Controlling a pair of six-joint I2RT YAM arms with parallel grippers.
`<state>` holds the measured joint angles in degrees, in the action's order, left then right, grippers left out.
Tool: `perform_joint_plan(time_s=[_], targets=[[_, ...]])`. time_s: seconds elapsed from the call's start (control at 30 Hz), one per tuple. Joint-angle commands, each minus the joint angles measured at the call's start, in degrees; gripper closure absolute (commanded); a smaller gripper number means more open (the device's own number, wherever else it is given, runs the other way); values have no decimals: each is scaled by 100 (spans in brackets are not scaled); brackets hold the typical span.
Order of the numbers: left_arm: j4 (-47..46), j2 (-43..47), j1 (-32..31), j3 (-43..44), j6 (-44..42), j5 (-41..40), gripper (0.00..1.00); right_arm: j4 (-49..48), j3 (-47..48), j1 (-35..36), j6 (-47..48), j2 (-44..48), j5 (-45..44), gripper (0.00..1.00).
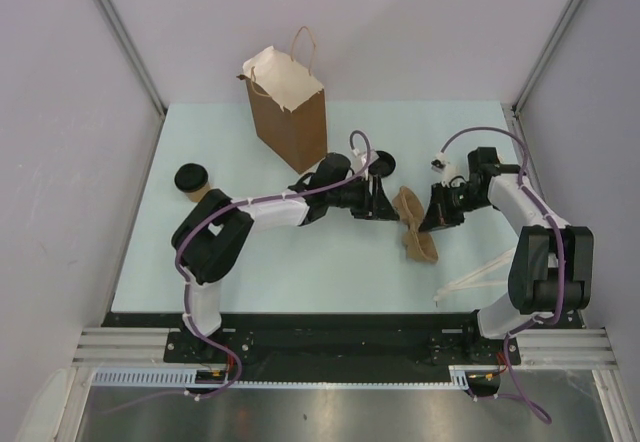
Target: Pack the takeout coffee
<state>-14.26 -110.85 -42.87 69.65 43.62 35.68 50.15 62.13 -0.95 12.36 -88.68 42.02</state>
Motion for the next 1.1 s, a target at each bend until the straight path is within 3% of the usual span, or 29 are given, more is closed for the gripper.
perform_joint_plan(time_s=[0.0, 0.2, 0.3, 0.43, 0.57, 0.7, 1.07], targets=[[-358, -86, -283, 66, 253, -96, 47, -93, -166, 77, -137, 264, -290, 100], [-367, -130, -380, -56, 586, -307, 47, -111, -166, 280, -190, 439, -414, 100], [-279, -69, -380, -144, 569, -439, 49, -111, -166, 280, -208, 519, -449, 88], [-86, -156, -389, -92, 534, -544, 53, -49, -148, 262, -190, 571, -519, 83], [-50, -279, -389, -39, 534, -554, 65, -119, -122, 367, -313, 554, -388, 62], [-138, -192, -362, -118, 587, -501, 72, -181, -122, 770, -445, 317, -448, 62], [388, 1161, 367, -1128, 271, -492, 69, -602, -113, 1676, -1059, 36, -1020, 60]])
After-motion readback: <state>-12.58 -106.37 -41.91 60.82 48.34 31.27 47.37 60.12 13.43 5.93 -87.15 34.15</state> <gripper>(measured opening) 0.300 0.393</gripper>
